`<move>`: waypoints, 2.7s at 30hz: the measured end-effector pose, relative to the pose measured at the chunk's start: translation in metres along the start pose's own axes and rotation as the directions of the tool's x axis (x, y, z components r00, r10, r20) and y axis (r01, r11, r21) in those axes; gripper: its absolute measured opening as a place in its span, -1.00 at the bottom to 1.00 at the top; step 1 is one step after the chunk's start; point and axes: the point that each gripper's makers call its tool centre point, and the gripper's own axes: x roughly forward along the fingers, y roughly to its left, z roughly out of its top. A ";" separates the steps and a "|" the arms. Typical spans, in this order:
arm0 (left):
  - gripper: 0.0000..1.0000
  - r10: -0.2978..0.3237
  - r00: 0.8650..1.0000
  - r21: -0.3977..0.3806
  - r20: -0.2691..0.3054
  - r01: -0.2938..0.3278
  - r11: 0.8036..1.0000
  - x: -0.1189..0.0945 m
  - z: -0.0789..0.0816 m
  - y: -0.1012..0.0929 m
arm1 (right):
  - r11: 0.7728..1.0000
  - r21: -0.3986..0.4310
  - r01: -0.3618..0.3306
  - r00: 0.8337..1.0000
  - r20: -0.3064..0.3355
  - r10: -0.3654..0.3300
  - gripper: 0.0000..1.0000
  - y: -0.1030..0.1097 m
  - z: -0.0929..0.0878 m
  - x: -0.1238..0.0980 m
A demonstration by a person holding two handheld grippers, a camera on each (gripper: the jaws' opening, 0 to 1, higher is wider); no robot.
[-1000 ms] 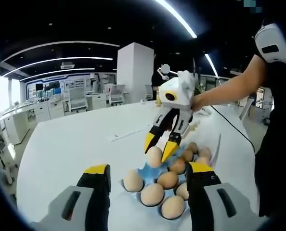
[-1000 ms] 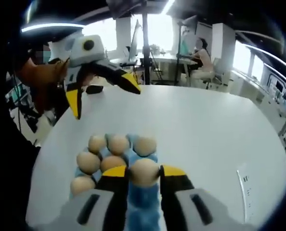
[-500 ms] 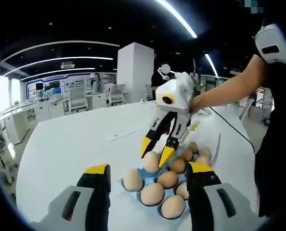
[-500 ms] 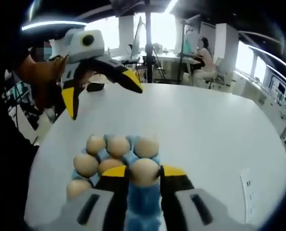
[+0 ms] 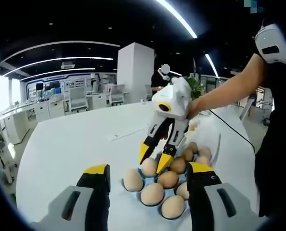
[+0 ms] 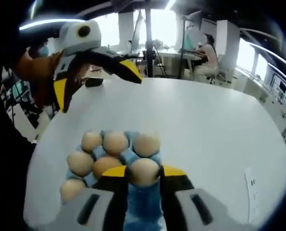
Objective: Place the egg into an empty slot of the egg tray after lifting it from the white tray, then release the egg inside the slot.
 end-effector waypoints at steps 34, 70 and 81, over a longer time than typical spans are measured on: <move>0.26 -0.008 1.000 0.003 0.000 0.008 1.000 0.002 0.002 0.000 | 1.000 -0.014 -0.016 1.000 -0.018 0.016 -0.48 -0.001 -0.005 0.008; 0.25 -0.013 1.000 0.018 0.002 0.013 1.000 0.002 0.007 -0.006 | 1.000 -0.004 0.014 1.000 -0.008 -0.014 -0.41 -0.003 -0.010 -0.009; 0.25 -0.020 1.000 0.025 0.003 0.020 0.999 0.004 0.011 -0.008 | 0.998 0.027 0.057 0.998 0.002 -0.057 -0.44 -0.010 -0.023 -0.031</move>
